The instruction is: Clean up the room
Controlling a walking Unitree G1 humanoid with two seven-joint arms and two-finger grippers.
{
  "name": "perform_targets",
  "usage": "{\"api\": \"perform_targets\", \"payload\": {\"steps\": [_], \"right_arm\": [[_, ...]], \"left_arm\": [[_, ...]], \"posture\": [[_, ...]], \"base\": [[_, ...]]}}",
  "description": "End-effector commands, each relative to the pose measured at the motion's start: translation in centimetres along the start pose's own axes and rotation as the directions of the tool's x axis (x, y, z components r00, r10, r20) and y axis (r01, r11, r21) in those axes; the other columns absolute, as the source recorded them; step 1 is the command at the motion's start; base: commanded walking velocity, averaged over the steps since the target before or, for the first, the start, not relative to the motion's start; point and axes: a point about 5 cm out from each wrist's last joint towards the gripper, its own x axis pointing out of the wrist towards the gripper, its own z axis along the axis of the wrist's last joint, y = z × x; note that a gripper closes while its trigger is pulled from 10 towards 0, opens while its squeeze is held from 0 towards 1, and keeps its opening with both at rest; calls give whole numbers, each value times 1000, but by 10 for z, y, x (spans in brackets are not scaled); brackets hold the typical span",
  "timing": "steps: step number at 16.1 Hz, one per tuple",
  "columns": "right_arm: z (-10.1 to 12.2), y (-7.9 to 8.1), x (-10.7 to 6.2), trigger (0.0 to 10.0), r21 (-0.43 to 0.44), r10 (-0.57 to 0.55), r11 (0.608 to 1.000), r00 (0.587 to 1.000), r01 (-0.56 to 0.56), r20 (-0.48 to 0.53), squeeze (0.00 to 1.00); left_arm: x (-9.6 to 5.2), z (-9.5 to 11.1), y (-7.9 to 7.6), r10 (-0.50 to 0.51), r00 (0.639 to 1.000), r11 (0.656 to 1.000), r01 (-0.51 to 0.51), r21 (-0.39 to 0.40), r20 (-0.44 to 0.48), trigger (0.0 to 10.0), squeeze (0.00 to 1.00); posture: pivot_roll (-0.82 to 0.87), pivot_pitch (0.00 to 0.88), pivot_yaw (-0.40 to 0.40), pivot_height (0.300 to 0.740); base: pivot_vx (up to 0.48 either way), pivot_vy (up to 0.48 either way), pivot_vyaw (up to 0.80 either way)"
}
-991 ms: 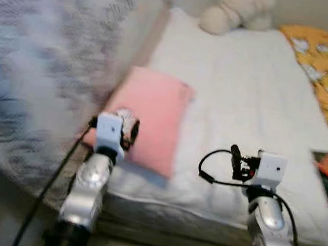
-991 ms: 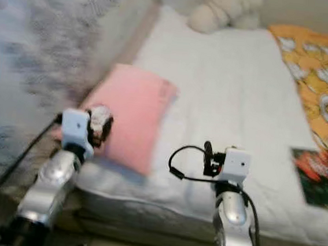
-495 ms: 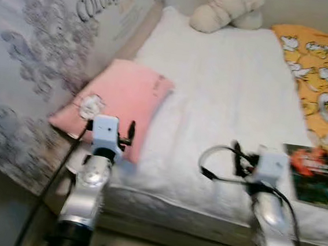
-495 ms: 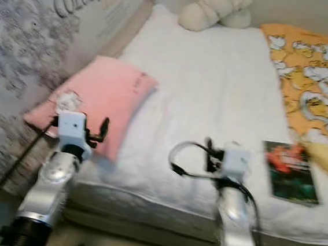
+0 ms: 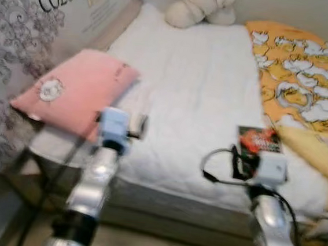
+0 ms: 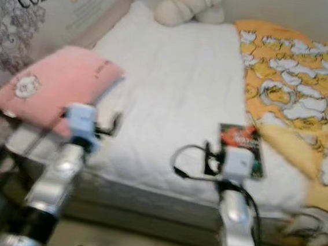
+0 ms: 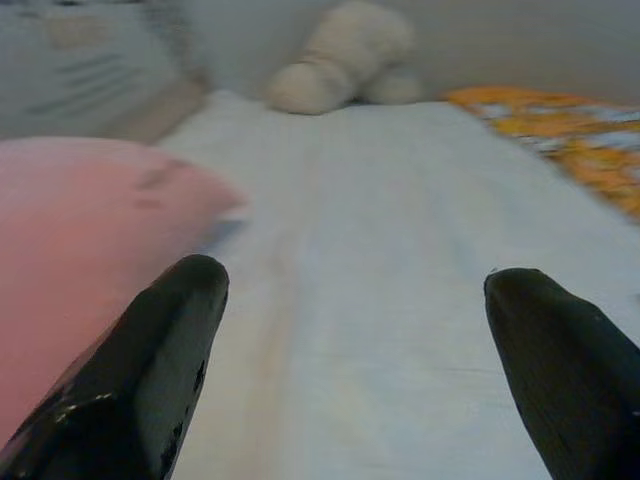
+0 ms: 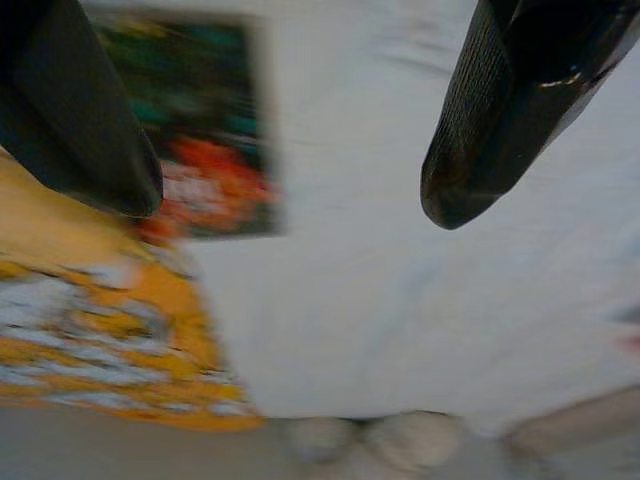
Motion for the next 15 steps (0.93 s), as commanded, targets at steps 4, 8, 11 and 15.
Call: {"api": "perform_targets", "payload": {"steps": [4, 8, 11, 15], "right_arm": [[-2, -6, -4, 10000, -50, -6, 999, 1000, 6, 7, 1000], [-1, -11, -4, 10000, -53, -23, 998, 1000, 23, 3, 1000], [5, 1, 4, 10000, -63, 53, 997, 998, -51, 19, 0], [10, 10, 11, 10000, -50, 79, 996, 996, -77, 36, 0]], "left_arm": [[-2, -8, 16, 54, 998, 997, -56, -52, -44, 10000, 1000], [4, -6, 4, 1, 1000, 1000, -1, -16, -18, 10000, 1000], [6, -6, 1, -1, 1000, 999, 1, -37, -17, 10000, 0], [11, -4, -5, -1, 1000, 1000, 1, 27, -5, 10000, 0]], "posture": [[61, 0, -18, 740], [48, 0, -22, 740], [40, 0, -17, 740], [42, 0, -20, 740]], "base": [[0, -454, 0], [0, -445, 0], [0, -141, 0], [428, 0, 0]]}}
